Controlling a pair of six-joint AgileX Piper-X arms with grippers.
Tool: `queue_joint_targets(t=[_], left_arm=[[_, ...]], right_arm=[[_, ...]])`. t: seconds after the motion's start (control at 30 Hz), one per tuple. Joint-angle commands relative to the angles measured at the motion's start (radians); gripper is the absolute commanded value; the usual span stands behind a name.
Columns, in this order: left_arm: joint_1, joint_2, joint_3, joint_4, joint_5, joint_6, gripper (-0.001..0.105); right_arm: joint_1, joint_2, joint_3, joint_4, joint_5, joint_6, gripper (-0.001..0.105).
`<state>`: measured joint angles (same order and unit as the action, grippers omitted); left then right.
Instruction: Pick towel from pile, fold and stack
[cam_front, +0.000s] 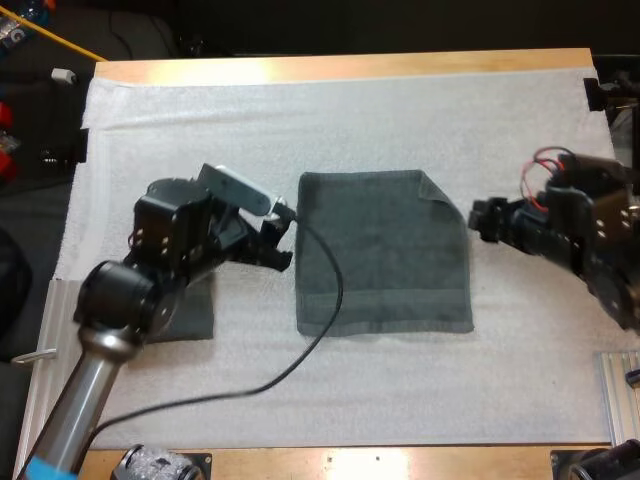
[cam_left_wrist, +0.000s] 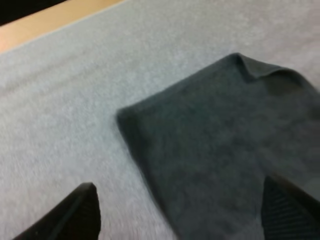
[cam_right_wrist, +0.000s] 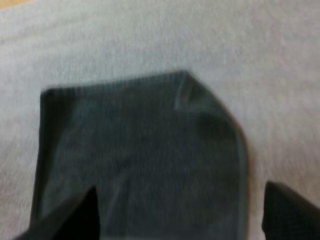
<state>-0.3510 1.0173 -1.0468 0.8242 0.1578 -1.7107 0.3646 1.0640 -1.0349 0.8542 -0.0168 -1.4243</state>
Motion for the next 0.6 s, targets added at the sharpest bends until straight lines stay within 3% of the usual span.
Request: queue_joint_targets(t=[0.0,0.2,0.43,0.57], left_arm=[[-0.003,-0.028,-0.006,0.034,0.013,-0.021,0.064],[-0.003,-0.117,-0.006,0.163,0.026,-0.021,0.064],[-0.003,-0.161,0.001,0.288,0.047,-0.021,0.064],[-0.003,-0.161,0.057,0.291,0.064,-0.021,0.064]], right_arm=[[-0.001,-0.032,-0.003,0.045,-0.009,-0.015,0.065],[-0.001,-0.148,-0.003,0.201,-0.013,-0.015,0.065],[-0.001,-0.202,-0.003,0.284,-0.032,-0.015,0.065],[-0.001,-0.202,0.016,0.287,-0.033,-0.015,0.065]])
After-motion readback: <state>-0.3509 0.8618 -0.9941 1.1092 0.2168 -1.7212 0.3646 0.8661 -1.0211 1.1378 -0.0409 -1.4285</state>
